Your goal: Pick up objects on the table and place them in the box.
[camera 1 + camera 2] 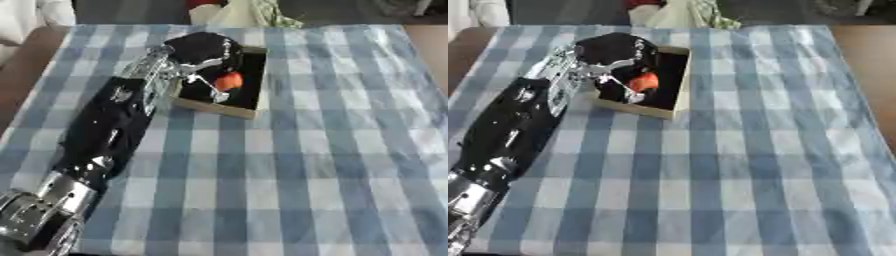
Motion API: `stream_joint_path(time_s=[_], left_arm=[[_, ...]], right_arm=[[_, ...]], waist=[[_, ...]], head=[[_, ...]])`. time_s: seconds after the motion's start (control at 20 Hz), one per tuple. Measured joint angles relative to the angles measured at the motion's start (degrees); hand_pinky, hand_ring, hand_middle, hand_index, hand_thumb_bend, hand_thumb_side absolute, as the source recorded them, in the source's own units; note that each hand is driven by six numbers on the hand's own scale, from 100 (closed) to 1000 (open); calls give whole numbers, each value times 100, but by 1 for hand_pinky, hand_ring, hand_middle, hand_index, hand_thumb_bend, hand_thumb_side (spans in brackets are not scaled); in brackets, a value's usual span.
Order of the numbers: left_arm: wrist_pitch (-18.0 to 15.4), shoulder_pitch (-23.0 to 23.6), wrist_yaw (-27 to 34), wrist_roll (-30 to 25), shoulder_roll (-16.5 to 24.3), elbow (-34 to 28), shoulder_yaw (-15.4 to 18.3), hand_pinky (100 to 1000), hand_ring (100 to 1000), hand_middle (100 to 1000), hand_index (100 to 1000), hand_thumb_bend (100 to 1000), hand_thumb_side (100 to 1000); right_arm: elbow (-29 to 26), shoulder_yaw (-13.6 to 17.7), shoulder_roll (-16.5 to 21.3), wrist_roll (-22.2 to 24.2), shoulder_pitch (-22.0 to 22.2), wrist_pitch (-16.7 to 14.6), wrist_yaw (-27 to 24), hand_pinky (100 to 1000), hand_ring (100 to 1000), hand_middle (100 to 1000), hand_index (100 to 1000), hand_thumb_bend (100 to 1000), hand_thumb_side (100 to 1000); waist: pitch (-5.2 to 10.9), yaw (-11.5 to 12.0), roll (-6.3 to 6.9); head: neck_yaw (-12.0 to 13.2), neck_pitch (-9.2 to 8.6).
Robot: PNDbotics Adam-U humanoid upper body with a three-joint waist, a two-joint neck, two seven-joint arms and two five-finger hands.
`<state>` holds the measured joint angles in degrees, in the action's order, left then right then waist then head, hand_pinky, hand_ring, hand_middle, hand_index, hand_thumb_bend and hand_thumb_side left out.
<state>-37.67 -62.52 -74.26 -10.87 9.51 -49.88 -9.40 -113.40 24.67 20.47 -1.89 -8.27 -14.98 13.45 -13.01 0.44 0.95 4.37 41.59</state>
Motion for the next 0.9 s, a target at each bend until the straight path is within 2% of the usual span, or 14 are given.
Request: stream_joint_path(time_s=[0.35,0.6,0.75,0.9], left_arm=[[-126,-1,-20,-109,1,-114,1,840,864,805,886,315,351],[-97,-4,113,-125,4,-250,0,841,874,823,942,347,365],[-54,-4,117,-185,4,-251,0,844,877,825,953,334,359],[-43,-8,167,-294,5,-259,0,867,904,847,989,367,377]], right_arm=[[0,0,0,9,22,9,0,752,760,682,771,100,625],[0,0,0,13,23,13,0,752,760,682,771,100,625],[0,0,0,13,24,14,0,752,760,682,771,100,624],[0,0,0,15,27,16,0,752,760,682,771,100,625]], waist=[[59,19,-29],[65,31,-27],[65,29,-27],[69,30,-25]], head=[[-5,13],[-20,14],[-30,18],[-47,58]])
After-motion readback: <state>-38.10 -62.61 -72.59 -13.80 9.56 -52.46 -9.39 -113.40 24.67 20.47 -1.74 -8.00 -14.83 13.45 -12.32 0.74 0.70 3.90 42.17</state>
